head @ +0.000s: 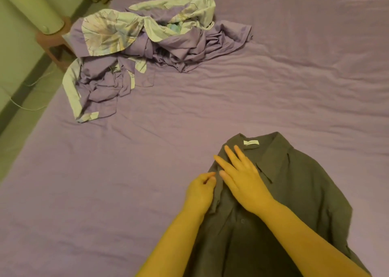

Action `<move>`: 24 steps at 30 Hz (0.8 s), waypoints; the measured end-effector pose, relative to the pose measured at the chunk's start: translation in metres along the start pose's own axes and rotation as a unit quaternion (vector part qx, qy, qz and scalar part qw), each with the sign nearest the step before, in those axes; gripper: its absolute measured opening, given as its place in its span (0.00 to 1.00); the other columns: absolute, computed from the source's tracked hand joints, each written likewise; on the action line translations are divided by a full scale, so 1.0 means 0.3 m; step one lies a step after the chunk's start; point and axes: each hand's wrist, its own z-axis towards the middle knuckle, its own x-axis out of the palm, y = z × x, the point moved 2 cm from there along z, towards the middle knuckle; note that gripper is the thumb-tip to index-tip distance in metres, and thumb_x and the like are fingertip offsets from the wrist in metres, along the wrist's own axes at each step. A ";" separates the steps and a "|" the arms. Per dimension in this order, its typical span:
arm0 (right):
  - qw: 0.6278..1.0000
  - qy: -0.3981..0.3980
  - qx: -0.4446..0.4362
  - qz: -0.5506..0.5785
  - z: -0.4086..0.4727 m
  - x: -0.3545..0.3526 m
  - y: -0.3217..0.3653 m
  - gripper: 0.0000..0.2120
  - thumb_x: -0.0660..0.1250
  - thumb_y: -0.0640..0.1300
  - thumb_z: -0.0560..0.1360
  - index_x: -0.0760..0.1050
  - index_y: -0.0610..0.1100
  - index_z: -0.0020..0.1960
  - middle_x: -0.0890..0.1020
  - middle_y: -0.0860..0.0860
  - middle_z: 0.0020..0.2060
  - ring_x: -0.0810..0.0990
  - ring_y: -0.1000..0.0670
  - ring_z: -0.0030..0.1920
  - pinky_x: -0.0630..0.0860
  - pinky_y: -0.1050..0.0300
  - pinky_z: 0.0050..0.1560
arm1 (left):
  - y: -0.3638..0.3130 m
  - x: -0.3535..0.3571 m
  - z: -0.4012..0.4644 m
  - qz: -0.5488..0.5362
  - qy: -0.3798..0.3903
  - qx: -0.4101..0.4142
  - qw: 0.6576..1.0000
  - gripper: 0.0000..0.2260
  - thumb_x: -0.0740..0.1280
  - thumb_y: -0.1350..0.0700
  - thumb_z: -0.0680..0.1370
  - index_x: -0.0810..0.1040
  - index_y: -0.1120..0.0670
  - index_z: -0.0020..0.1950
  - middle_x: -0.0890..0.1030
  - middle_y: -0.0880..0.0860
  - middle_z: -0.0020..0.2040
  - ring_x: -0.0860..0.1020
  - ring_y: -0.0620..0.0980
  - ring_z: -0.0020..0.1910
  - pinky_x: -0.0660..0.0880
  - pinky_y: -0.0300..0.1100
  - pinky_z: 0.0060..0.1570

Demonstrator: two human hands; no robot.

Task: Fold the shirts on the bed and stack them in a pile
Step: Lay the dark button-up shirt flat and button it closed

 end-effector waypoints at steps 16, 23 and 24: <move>0.990 0.117 0.025 -0.076 -0.165 -0.010 -0.020 0.48 0.15 0.69 0.62 0.50 0.60 0.75 0.49 0.54 0.77 0.33 0.52 0.72 0.38 0.48 0.72 | 0.066 0.037 -0.052 -0.477 -0.113 -0.173 0.855 0.30 0.64 0.68 0.77 0.57 0.56 0.76 0.73 0.62 0.65 0.76 0.60 0.59 0.75 0.49 0.54; 0.994 0.075 0.000 -0.074 -0.093 -0.077 0.022 0.46 0.19 0.68 0.66 0.53 0.57 0.75 0.52 0.54 0.76 0.39 0.52 0.75 0.41 0.49 0.73 | -0.013 -0.037 -0.099 -0.085 -0.222 0.178 0.955 0.24 0.61 0.63 0.79 0.64 0.47 0.73 0.75 0.48 0.55 0.75 0.44 0.46 0.74 0.35 0.50; 0.994 0.078 -0.004 -0.077 -0.075 -0.078 0.030 0.46 0.18 0.69 0.65 0.51 0.57 0.75 0.50 0.54 0.77 0.38 0.51 0.76 0.41 0.48 0.73 | -0.024 -0.067 -0.090 -0.068 -0.224 0.197 0.952 0.23 0.60 0.63 0.80 0.65 0.47 0.73 0.75 0.48 0.57 0.76 0.44 0.49 0.75 0.38 0.54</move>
